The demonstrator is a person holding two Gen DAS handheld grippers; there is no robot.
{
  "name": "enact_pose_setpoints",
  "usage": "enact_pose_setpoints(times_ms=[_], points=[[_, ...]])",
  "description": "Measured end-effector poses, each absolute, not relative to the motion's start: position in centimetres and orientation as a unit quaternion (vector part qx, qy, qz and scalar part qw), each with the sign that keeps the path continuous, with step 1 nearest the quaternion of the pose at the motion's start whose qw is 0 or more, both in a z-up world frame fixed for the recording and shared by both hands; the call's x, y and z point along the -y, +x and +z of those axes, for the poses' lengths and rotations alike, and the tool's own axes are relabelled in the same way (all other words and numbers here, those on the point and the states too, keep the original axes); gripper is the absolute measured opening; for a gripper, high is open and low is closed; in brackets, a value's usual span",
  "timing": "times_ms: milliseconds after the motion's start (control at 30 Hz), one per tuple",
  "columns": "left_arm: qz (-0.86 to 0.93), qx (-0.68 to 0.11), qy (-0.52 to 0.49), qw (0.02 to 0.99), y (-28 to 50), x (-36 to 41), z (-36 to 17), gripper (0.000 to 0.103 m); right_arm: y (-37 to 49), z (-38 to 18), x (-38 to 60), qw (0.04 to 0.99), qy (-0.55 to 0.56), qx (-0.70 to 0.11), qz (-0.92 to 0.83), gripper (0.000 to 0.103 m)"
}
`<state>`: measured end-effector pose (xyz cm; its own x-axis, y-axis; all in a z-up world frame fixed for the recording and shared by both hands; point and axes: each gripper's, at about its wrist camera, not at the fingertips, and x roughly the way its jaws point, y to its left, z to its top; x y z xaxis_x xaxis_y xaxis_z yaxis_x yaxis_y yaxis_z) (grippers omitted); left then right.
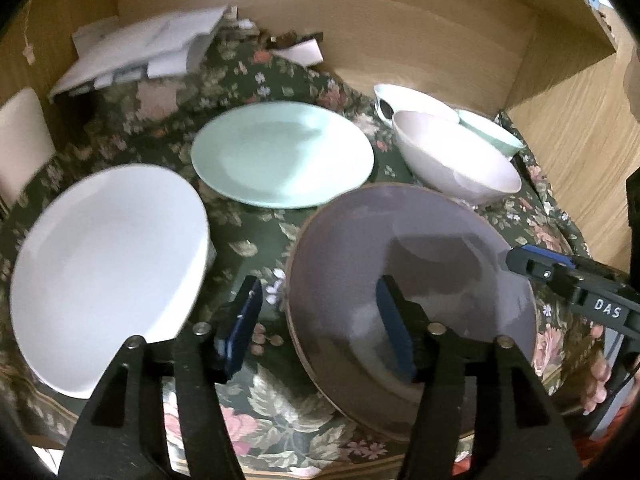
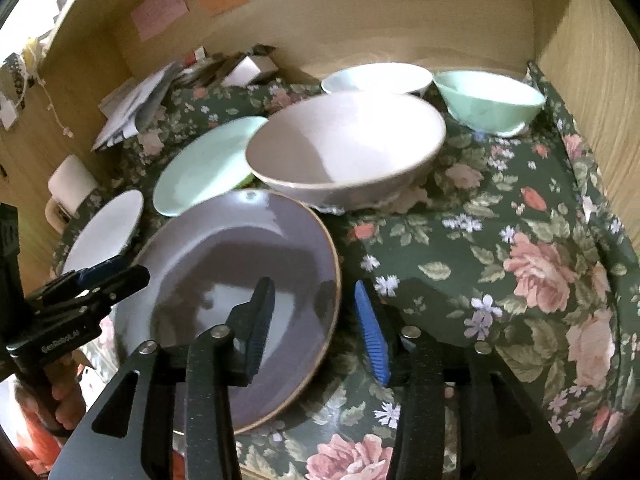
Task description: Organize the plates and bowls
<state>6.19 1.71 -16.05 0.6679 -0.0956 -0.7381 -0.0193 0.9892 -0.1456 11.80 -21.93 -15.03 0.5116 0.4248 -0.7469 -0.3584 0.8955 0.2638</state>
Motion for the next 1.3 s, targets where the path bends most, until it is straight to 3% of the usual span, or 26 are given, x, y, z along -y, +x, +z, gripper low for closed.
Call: enact_pose_setpoints(times_ms=[167,300,467,1300], points=[[-0.01,-0.385,-0.066,0.92,5.7,-2.7,-14.6,0.067,11.7,-13.1,20.4,0.876,0.02,-0.415,0.244,0.048],[0.006,-0.369,-0.072,0.926,5.2,-4.1,-13.6,0.072,11.7,-11.8,18.6,0.88,0.006,-0.396,0.262,0.059],[0.031,-0.353,-0.078,0.932,4.6,-6.3,-12.5,0.073,12.0,-10.8,16.2,0.876,-0.007,-0.384,0.293,0.067],[0.175,-0.387,-0.147,0.893,0.7,-19.9,-15.9,0.076,14.0,-13.2,2.4,0.8,-0.1,-0.44,0.395,0.067]])
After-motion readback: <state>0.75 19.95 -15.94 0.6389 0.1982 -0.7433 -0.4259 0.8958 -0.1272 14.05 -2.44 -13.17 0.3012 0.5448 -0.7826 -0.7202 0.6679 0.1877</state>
